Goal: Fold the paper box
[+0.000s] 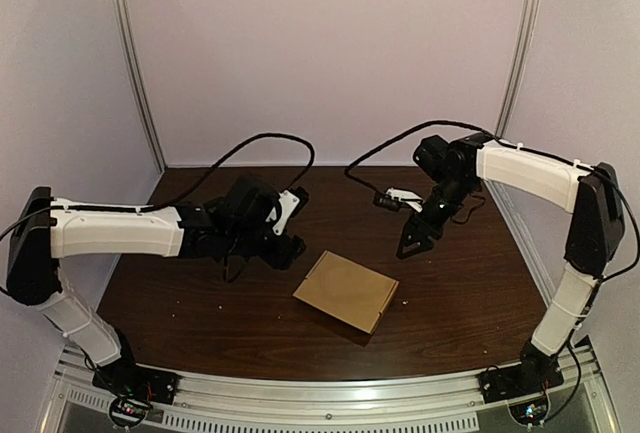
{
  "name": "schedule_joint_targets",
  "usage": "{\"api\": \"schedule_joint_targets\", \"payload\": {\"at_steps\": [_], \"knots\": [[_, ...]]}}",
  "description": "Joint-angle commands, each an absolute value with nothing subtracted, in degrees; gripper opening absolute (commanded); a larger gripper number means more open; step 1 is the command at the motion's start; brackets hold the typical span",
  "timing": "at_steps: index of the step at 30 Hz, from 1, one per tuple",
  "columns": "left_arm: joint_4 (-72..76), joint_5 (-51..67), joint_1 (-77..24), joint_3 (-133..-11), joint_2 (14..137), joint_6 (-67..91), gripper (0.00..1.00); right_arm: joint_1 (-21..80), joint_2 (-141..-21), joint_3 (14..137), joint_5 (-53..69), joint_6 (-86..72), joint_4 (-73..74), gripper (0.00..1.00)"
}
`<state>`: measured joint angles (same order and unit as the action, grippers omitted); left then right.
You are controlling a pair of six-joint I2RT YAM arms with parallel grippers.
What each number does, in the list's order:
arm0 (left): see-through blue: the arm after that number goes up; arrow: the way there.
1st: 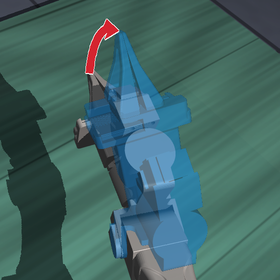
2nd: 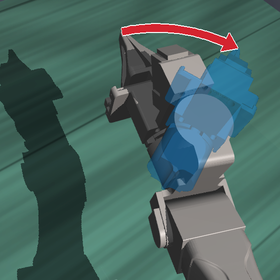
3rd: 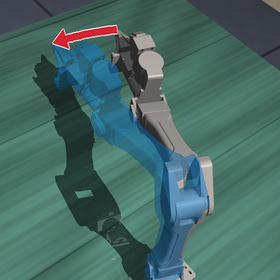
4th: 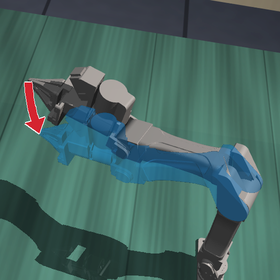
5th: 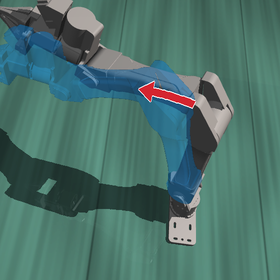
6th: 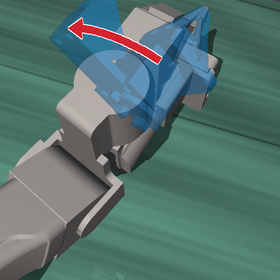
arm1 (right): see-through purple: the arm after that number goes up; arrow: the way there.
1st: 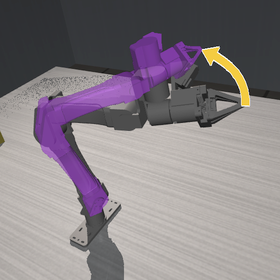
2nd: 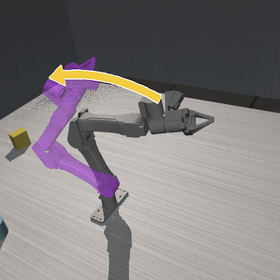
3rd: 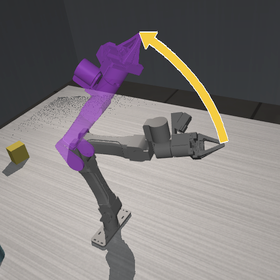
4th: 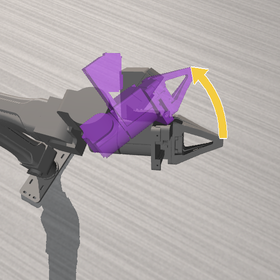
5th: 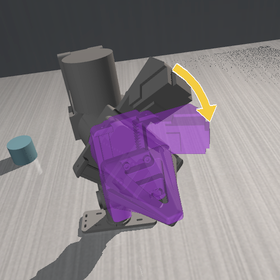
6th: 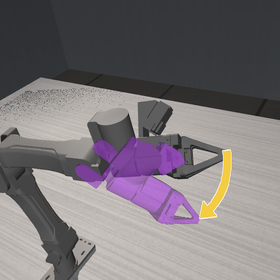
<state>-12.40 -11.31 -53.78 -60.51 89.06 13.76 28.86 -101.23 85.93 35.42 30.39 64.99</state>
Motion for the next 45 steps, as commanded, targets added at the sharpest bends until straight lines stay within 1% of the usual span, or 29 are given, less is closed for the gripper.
{"api": "schedule_joint_targets", "payload": {"at_steps": [1,4,8,11,14,18,23,32,38,45], "knots": [[-9.4,-11.1,-53.8,-54.2,87.2,16.5,0.64,28.9,-99.3,81.8,27.3,28.9,60.1,0.55],[-8.3,-12.3,-53.9,-50.6,85.1,17.4,0.64,28.9,-101.6,82.3,29.7,28.3,59.7,0.46],[-10.4,-14.0,-53.9,-50.1,83.8,17.7,0.63,28.9,-106.1,83.9,35.6,26.9,58.6,0.42],[-11.8,-14.4,-53.9,-50.3,83.3,17.8,0.63,29.0,-110.8,86.4,38.8,25.5,58.4,0.42],[-13.0,-15.1,-53.8,-50.6,82.8,17.8,0.63,29.0,-114.7,89.2,43.4,26.2,60.5,0.46],[-14.6,-15.8,-53.8,-51.3,82.4,17.9,0.63,29.2,-117.7,91.2,49.9,26.8,63.0,0.48],[-15.5,-16.2,-53.9,-51.4,82.9,17.8,0.63,30.0,-119.9,91.0,48.8,26.2,63.1,0.46],[-16.0,-16.5,-53.8,-50.9,81.3,17.7,0.63,29.8,-122.5,91.7,46.9,23.5,62.7,0.3],[-15.5,-16.7,-53.9,-49.2,79.6,17.8,0.63,29.0,-123.5,91.6,47.2,22.8,62.8,0.27],[-14.4,-15.9,-53.9,-47.7,79.1,18.1,0.63,28.2,-123.9,91.4,48.0,22.9,62.9,0.27]]}}
